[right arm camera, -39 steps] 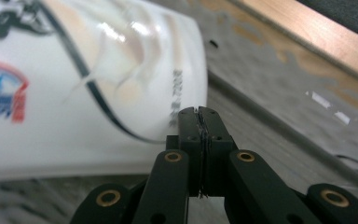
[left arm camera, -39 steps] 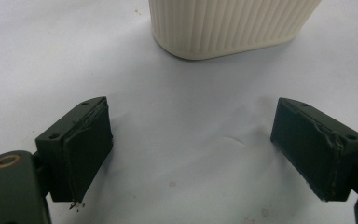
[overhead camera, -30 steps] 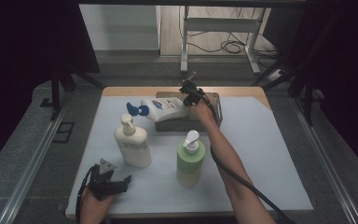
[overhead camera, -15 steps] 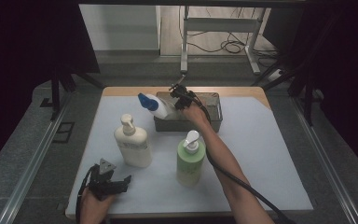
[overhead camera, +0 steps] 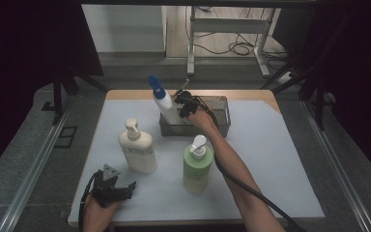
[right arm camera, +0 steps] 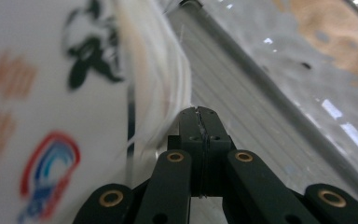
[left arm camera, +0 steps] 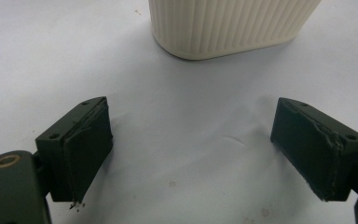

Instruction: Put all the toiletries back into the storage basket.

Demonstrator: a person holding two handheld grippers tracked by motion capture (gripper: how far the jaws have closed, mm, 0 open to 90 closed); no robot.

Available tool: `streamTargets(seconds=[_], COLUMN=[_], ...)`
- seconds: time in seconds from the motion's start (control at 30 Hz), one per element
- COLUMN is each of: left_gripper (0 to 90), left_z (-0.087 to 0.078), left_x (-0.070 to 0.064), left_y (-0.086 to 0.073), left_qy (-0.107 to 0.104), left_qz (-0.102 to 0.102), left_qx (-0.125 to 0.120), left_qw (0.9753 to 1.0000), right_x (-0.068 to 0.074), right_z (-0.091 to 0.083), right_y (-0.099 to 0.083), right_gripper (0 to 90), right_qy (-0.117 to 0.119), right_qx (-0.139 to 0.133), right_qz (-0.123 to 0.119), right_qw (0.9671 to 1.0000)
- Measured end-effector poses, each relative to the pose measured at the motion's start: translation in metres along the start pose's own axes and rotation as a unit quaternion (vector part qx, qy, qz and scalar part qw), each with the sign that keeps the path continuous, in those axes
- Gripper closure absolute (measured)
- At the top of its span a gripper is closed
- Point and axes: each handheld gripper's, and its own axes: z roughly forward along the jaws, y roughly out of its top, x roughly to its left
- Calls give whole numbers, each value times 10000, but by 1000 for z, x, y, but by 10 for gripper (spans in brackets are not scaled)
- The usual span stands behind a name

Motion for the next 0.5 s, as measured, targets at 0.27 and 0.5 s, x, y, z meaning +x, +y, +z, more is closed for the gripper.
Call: streamTargets(seconds=[0.27, 0.5], left_gripper=[122, 122], left_z=[0, 0], left_x=[0, 0], left_y=[0, 0], left_qy=[1, 1], left_qz=[1, 0], left_qx=[1, 4], left_qw=[10000, 10000], right_x=[4, 5], right_z=[-2, -1], right_y=[-5, -11], right_gripper=[900, 900], right_qy=[177, 502], right_qx=[50, 26], right_qz=[66, 388], right_qw=[9998, 9980])
